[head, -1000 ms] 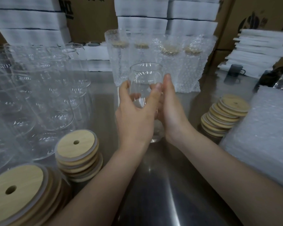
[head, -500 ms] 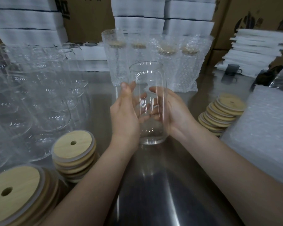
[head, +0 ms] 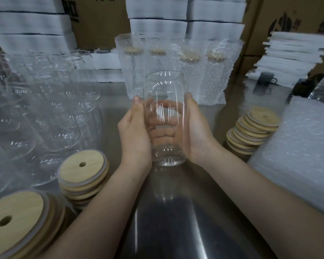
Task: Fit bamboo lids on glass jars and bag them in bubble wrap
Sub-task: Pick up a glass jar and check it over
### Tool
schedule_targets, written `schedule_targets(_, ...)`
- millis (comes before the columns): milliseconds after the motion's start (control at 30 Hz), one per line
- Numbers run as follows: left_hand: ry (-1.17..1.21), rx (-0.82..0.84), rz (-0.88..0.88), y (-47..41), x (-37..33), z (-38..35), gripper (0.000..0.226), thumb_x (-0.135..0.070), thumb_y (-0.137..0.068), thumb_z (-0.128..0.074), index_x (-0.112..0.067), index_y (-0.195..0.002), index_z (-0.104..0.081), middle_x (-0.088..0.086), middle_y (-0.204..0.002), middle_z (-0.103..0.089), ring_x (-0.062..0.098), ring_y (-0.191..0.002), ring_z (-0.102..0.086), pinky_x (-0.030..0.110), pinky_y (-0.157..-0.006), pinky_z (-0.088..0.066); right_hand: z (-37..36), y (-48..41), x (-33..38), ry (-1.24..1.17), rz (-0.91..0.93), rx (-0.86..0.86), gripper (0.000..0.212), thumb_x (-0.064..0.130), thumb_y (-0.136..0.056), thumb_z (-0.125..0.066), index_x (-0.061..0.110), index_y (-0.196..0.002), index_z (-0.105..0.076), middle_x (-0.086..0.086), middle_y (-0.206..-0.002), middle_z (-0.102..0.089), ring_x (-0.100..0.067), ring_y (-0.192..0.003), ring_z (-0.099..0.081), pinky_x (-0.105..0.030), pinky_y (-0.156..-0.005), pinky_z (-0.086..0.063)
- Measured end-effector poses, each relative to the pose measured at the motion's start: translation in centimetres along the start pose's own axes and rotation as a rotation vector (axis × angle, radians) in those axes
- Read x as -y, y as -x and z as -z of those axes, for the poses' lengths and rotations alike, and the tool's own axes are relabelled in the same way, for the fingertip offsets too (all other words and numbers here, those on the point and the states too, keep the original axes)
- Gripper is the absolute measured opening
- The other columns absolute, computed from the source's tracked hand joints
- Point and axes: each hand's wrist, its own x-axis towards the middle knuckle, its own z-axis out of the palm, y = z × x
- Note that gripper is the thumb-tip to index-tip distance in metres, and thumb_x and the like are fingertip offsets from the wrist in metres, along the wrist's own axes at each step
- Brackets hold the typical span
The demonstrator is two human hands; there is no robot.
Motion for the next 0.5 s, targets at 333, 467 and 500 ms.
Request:
schedule_targets(333, -0.108, 0.164, -0.038, 1.2, 0.1, -1.1, 0.042, -0.055, -0.091, -0.038, -0.025, -0.111, -0.058, 0.002, -0.109, -0.068, 0.016, -0.094, -0.070, 0.035, -0.080, -0.058, -0.4, 0.0, -0.1, 0.159, 0.295, -0.242, 0.046, 0.045, -0.103, -0.026, 0.013, -0.097, -0.059, -0.018, -0.073, -0.071, -0.025, -0.052, -0.063, -0.031, -0.050, -0.052)
schedule_targets(467, -0.230, 0.207, -0.165, 2.0, 0.3, -1.4, 0.074, -0.050, -0.078, -0.068, -0.018, -0.137, -0.037, 0.000, -0.119, -0.059, 0.002, -0.096, -0.068, 0.015, -0.073, -0.054, -0.2, 0.2, -0.5, 0.330, 0.509, -0.366, 0.039, 0.047, -0.091, -0.030, 0.023, -0.092, -0.061, -0.011, -0.076, -0.074, -0.030, -0.069, -0.071, -0.043, -0.067, -0.058)
schedule_targets(500, -0.265, 0.209, -0.191, 2.1, 0.5, -1.4, 0.082, -0.045, -0.077, -0.075, -0.020, -0.142, -0.031, 0.000, -0.122, -0.057, 0.001, -0.100, -0.067, 0.013, -0.074, -0.052, -0.1, 0.2, -0.6, 0.401, 0.581, -0.392, 0.036, 0.046, -0.090, -0.030, 0.028, -0.091, -0.061, -0.008, -0.076, -0.073, -0.026, -0.072, -0.071, -0.044, -0.072, -0.058)
